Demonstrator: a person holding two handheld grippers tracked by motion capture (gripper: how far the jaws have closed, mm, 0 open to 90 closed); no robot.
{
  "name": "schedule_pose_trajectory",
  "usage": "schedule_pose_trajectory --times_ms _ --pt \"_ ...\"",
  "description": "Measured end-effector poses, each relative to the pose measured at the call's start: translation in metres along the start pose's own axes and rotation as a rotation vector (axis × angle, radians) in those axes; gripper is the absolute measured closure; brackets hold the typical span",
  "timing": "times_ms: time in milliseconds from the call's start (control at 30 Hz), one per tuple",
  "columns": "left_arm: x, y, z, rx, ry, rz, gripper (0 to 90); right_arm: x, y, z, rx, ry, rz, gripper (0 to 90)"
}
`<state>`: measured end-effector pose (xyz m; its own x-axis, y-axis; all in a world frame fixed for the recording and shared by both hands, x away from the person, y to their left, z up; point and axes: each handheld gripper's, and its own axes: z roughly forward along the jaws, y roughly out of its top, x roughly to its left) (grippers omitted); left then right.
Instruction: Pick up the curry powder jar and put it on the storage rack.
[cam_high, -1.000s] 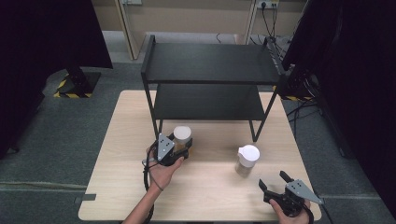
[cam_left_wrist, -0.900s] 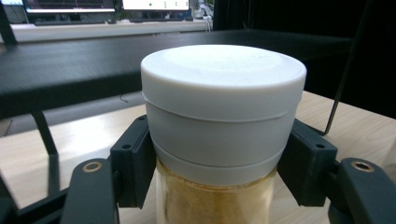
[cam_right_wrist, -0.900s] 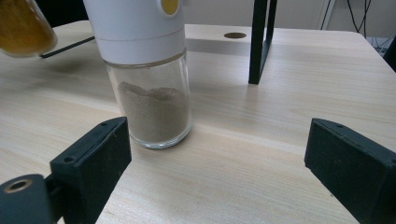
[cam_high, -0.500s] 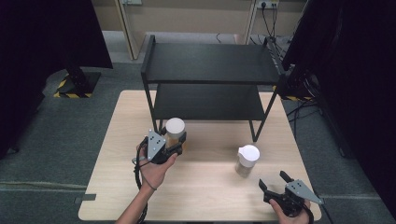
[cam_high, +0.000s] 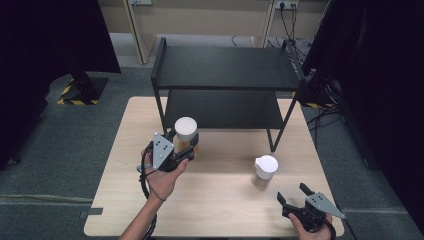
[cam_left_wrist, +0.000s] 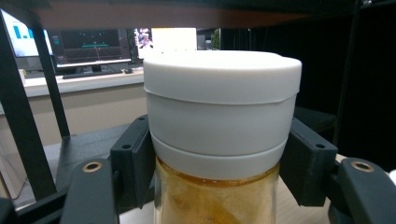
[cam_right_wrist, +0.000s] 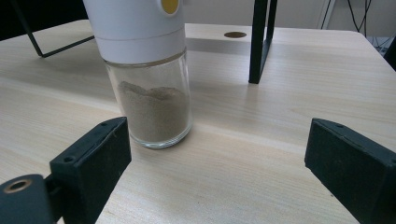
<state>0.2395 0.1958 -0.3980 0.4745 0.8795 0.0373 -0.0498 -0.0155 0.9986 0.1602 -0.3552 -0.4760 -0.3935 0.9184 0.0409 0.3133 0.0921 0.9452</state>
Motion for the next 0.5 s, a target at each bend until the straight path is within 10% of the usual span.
schedule_pose_trajectory --times_ms 500 --pt "-0.002 0.032 -0.001 -0.064 0.033 0.014 34.9 0.0 0.0 0.0 -0.001 0.0 0.002 7.2"
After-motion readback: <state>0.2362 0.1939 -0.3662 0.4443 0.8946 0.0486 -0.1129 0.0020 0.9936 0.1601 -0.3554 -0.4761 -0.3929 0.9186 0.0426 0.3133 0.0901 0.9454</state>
